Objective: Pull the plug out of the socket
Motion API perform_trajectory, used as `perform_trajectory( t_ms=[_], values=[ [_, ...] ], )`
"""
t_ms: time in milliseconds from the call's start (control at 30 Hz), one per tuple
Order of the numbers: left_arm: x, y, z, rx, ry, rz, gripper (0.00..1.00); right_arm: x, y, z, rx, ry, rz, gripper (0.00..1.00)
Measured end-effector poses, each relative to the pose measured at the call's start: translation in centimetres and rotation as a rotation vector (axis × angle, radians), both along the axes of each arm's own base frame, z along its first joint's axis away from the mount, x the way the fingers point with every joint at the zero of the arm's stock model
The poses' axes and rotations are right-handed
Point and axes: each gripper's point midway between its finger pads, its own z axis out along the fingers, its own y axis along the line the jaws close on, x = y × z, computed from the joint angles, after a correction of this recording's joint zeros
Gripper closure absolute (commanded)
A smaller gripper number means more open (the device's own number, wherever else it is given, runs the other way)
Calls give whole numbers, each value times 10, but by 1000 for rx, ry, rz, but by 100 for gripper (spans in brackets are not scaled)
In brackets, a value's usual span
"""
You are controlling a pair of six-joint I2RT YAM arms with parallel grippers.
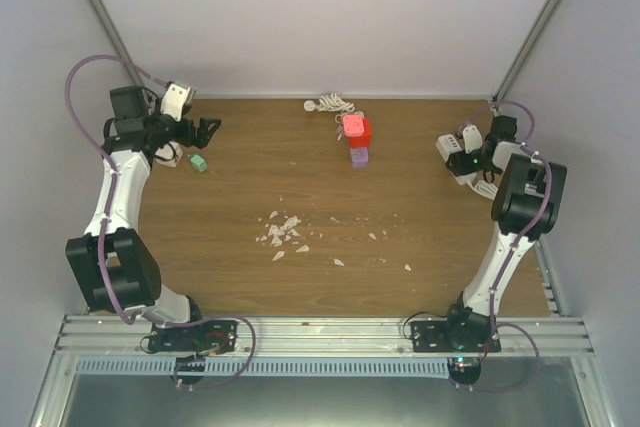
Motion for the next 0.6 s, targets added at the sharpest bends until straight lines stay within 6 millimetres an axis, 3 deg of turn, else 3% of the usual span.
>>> perform_trajectory(
  t_ms=[167, 400, 600],
  values=[
    [1, 2, -1, 3, 8, 19, 1, 5, -6, 2, 15, 8, -50, 11],
    [3, 5, -4, -4, 24, 44, 1, 5, 4, 7, 56, 21, -65, 8],
    [3, 7, -6, 0, 35, 63, 1, 12, 33, 41, 92, -46, -26, 7]
  ],
)
